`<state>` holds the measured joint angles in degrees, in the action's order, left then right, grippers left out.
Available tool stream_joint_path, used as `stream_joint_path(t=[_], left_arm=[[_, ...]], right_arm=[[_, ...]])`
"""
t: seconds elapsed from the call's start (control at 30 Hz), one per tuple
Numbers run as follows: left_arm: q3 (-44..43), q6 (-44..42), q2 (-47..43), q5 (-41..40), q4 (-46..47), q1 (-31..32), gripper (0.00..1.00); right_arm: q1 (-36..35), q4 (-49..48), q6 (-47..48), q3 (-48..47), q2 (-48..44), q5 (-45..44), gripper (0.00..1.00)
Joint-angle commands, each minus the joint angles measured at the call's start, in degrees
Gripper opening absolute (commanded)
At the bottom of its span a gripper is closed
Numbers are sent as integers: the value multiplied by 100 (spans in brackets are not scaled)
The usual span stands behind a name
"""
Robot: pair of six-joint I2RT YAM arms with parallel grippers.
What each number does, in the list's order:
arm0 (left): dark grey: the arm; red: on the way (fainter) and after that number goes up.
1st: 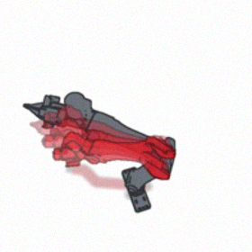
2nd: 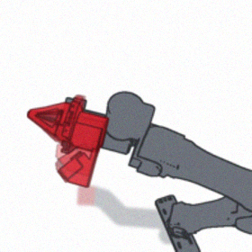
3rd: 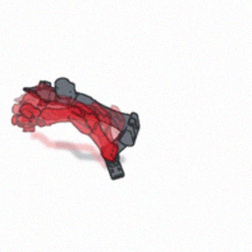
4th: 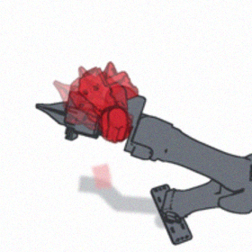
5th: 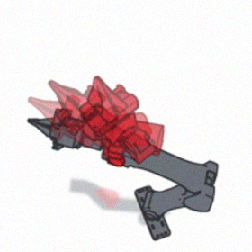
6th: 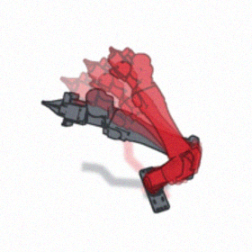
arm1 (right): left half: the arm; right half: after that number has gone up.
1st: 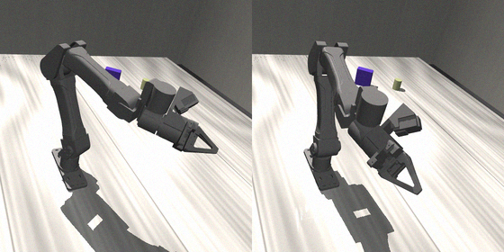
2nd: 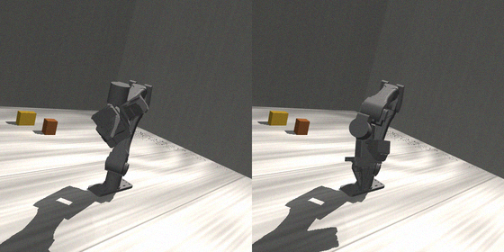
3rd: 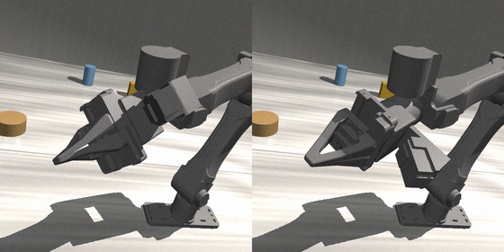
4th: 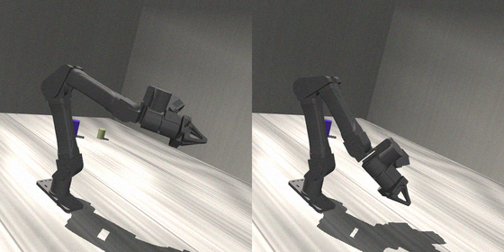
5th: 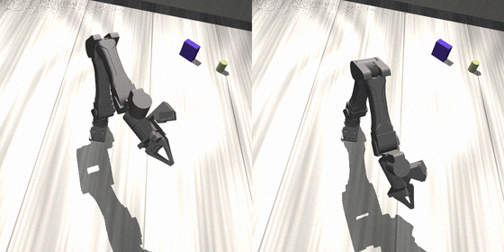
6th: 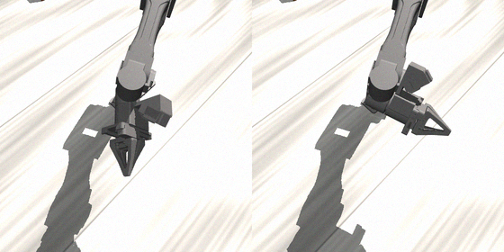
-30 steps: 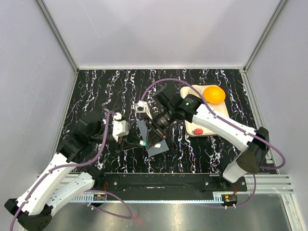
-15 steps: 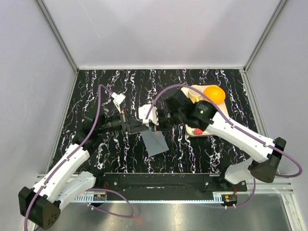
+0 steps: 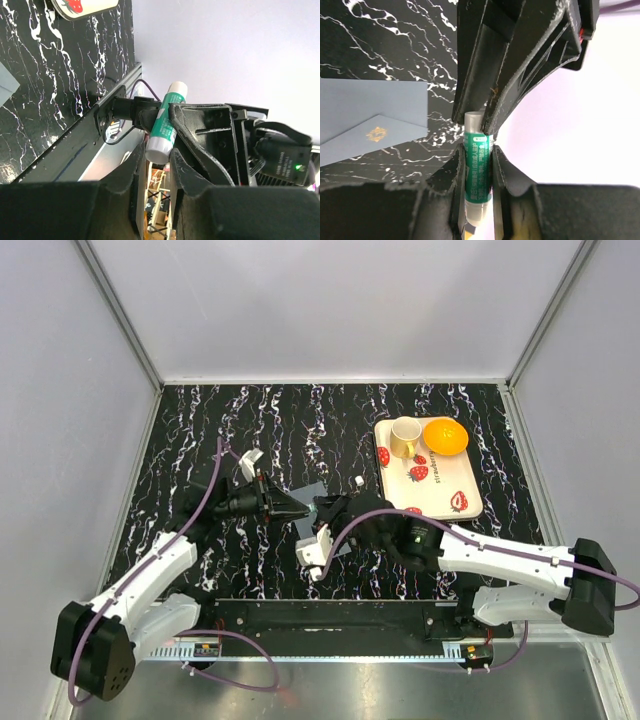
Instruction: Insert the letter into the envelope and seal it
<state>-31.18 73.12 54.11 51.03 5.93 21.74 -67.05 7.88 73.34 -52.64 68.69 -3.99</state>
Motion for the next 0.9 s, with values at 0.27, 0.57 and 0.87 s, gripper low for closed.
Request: stream_joint_path(t=[0.27,0.57,0.87], left_arm=[[-27,-1004,-76,659,295,-1143,51],[-2138,-8708,-1138,1679,-3386,-1875,70],[-1558,-12198,-2264,2695,-3380,-1112,67]], right_arm=[[120,983,-1728,-1554,-120,-455,0],[2018,3852,-4790,-2716,452,3630,0],[2266,4038,-6601,-2857,1454,7191,0]])
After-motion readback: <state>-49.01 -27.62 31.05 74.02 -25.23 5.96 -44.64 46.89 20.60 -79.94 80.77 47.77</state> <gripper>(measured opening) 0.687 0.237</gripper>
